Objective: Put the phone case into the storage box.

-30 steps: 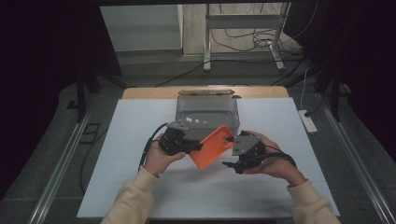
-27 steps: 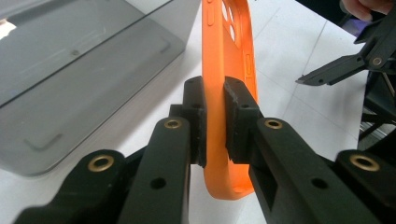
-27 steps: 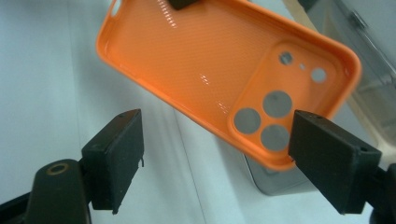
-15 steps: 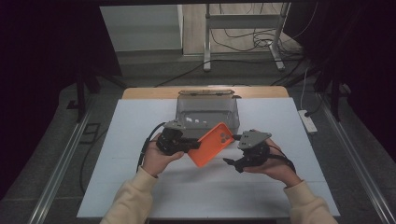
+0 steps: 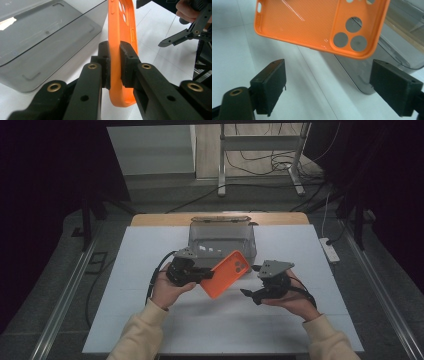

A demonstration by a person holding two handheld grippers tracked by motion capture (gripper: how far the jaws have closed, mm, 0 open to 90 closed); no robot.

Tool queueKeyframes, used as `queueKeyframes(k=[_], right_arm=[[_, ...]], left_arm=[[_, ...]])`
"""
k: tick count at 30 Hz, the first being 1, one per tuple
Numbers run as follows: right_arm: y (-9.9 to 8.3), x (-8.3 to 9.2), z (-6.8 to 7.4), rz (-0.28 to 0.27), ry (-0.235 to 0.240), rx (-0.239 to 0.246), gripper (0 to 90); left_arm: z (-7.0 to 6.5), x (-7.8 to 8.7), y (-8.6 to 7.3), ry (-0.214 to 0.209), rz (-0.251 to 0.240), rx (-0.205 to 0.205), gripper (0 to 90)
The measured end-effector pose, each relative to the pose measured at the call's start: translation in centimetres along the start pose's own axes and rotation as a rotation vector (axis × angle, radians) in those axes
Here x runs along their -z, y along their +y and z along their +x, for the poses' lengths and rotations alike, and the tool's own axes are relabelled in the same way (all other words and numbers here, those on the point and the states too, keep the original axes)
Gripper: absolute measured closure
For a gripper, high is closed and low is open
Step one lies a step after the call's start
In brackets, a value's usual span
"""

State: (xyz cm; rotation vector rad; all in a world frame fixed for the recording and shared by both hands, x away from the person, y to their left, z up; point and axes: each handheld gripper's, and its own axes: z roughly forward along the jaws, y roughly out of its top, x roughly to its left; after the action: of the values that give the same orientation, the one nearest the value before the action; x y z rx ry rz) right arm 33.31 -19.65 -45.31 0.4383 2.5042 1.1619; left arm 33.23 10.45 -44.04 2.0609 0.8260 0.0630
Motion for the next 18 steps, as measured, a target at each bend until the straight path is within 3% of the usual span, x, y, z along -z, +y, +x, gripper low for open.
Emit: queueKeyframes(k=[18], right_arm=[[-0.94,0.01,-0.34,-0.008,-0.020,-0.071,13.0]], left_arm=[[0.11,0.32,-0.06,0.006,-0.013,0.005,81.0]])
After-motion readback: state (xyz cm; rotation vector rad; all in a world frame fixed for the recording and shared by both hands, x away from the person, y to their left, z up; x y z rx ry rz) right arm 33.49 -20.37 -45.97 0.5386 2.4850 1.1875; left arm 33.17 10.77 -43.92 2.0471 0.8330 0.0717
